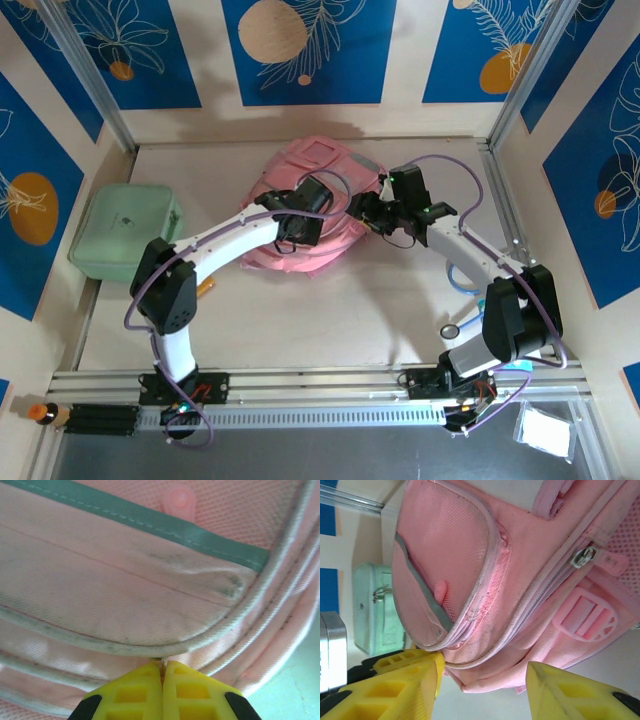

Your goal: Pack the student bag

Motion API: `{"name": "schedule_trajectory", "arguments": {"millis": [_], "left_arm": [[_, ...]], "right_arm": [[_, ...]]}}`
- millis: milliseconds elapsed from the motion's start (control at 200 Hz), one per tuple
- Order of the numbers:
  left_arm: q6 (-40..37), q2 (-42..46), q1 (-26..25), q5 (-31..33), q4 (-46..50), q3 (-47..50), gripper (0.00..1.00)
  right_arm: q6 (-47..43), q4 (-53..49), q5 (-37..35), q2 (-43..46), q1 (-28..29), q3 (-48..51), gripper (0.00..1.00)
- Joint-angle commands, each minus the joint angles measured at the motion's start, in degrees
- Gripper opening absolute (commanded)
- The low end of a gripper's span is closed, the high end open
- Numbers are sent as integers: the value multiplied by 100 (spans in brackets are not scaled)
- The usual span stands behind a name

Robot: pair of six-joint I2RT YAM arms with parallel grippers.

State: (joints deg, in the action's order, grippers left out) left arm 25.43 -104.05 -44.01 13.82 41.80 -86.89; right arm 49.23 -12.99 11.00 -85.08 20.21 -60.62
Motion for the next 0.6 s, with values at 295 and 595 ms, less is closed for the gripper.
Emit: {"name": "schedule_trajectory", "arguments": {"millis": [295, 595], "left_arm": [[-123, 396, 28, -2294, -1682, 409, 0], [-299, 166, 29, -2595, -1717, 375, 0]], "right_arm": [[1299, 836, 944, -246, 3, 220, 49], [1045, 138, 556, -666, 52, -203, 43]]}}
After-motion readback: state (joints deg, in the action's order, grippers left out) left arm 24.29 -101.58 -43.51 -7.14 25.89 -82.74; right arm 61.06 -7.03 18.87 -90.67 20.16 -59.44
